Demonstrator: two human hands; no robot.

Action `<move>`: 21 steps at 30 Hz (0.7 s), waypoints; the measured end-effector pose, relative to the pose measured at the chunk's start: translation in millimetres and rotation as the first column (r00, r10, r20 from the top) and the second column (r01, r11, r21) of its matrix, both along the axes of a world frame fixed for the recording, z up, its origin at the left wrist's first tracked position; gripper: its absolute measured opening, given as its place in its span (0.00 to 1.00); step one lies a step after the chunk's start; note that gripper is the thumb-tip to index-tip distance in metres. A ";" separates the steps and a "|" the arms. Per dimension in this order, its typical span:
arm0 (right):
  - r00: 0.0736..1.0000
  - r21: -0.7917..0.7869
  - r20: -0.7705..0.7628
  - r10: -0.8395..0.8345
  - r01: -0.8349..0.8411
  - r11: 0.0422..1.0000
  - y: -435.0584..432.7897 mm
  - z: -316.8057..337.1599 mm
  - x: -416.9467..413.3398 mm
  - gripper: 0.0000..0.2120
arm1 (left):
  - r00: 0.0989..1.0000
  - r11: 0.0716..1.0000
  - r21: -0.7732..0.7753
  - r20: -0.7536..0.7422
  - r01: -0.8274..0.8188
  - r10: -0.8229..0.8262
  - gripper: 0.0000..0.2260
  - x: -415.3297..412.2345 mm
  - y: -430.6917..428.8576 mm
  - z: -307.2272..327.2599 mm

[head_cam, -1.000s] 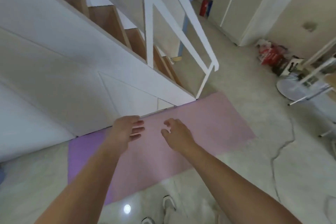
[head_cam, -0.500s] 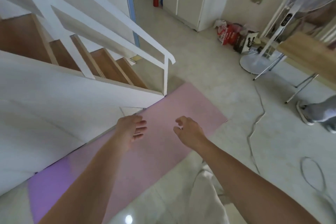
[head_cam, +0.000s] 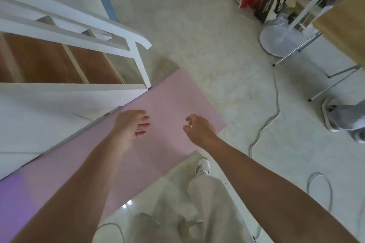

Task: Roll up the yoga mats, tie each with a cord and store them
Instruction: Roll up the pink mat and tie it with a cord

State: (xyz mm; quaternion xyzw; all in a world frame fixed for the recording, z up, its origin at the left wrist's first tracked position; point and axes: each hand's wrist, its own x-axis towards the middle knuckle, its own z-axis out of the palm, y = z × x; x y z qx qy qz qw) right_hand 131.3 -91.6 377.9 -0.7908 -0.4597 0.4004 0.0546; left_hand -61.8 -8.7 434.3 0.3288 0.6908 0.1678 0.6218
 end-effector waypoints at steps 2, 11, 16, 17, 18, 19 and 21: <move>1.000 -0.028 0.009 -0.019 0.019 0.999 10.1 -27.0 29.1 0.18 | 0.999 0.999 -0.008 0.008 0.046 -0.045 0.04 29.4 15.3 -22.0; 0.991 0.000 0.130 -0.003 0.003 1.000 86.2 -312.5 125.8 0.21 | 0.981 0.975 0.116 -0.002 0.192 -0.193 0.05 153.3 99.1 -282.3; 0.971 -0.048 0.238 -0.037 0.050 0.998 103.2 -453.0 173.2 0.29 | 0.959 0.954 0.109 0.007 0.279 -0.282 0.04 201.8 108.1 -424.6; 0.966 -0.065 0.254 -0.050 0.069 0.996 101.2 -475.5 183.9 0.31 | 0.956 0.951 0.103 0.006 0.292 -0.295 0.04 207.2 108.0 -446.4; 0.960 -0.077 0.273 -0.062 0.086 0.993 98.3 -496.2 194.4 0.33 | 0.952 0.947 0.100 0.003 0.306 -0.307 0.03 211.8 108.2 -465.5; 0.955 -0.084 0.291 -0.065 0.093 0.992 95.7 -515.2 204.7 0.35 | 0.948 0.942 0.104 -0.001 0.318 -0.319 0.02 215.9 109.3 -482.2; 0.944 -0.087 0.322 -0.070 0.103 0.991 92.5 -547.2 223.4 0.41 | 0.943 0.936 0.117 -0.011 0.333 -0.334 0.03 220.6 113.4 -509.0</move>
